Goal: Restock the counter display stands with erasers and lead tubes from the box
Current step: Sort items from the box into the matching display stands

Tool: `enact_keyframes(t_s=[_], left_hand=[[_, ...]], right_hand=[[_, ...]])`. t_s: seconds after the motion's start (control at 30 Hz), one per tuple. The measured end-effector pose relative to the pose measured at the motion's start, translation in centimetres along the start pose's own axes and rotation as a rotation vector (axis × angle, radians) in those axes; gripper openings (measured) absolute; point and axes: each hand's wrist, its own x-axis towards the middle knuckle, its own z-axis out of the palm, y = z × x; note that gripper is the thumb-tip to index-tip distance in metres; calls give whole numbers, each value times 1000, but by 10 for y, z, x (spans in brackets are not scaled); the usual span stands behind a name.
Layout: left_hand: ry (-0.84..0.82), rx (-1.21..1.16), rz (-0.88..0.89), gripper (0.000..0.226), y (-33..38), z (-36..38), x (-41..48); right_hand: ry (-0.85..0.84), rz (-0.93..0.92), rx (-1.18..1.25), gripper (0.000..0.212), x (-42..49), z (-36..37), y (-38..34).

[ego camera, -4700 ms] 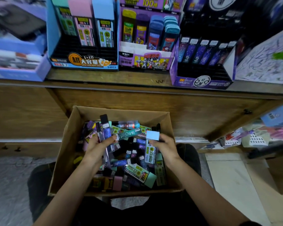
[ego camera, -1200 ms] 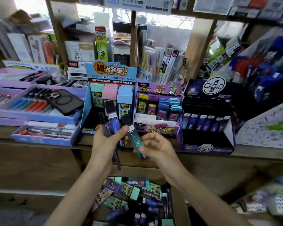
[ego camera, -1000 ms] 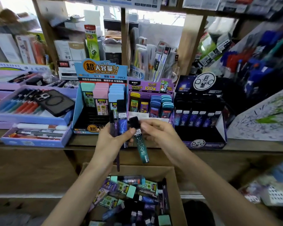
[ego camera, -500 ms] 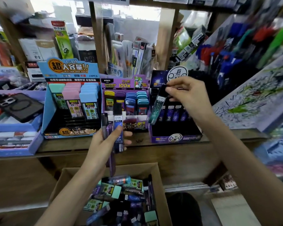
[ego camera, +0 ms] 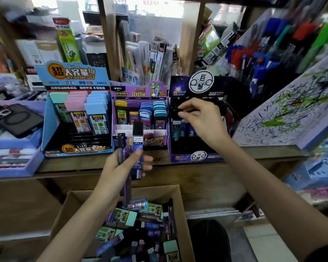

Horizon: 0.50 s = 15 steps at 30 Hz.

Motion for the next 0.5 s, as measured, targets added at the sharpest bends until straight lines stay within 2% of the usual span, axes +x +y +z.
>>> enact_keyframes(t_s=[0.27, 0.5], left_hand=[[-41, 26, 17, 32, 2, 6, -4], [-74, 14, 41, 31, 8, 18, -6]], right_hand=[[45, 8, -90, 9, 0, 13, 9], [38, -162, -470, 26, -4, 9, -1]])
